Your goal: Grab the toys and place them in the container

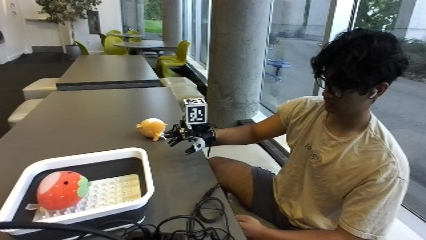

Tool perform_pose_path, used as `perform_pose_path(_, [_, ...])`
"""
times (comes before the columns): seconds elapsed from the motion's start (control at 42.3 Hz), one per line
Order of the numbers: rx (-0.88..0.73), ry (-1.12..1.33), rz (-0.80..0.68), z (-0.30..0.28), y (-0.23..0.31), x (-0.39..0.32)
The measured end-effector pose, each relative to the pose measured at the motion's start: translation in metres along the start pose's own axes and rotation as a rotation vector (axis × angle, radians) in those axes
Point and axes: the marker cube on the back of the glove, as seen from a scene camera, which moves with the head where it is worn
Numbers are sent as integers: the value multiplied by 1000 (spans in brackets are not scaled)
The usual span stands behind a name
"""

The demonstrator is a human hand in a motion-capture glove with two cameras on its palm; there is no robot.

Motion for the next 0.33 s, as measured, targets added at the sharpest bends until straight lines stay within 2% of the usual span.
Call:
perform_pose_path(0.165, [-4, 43, 1, -7, -4, -3])
perform_pose_path(0.331, [5, -15, 2, -3, -4, 2])
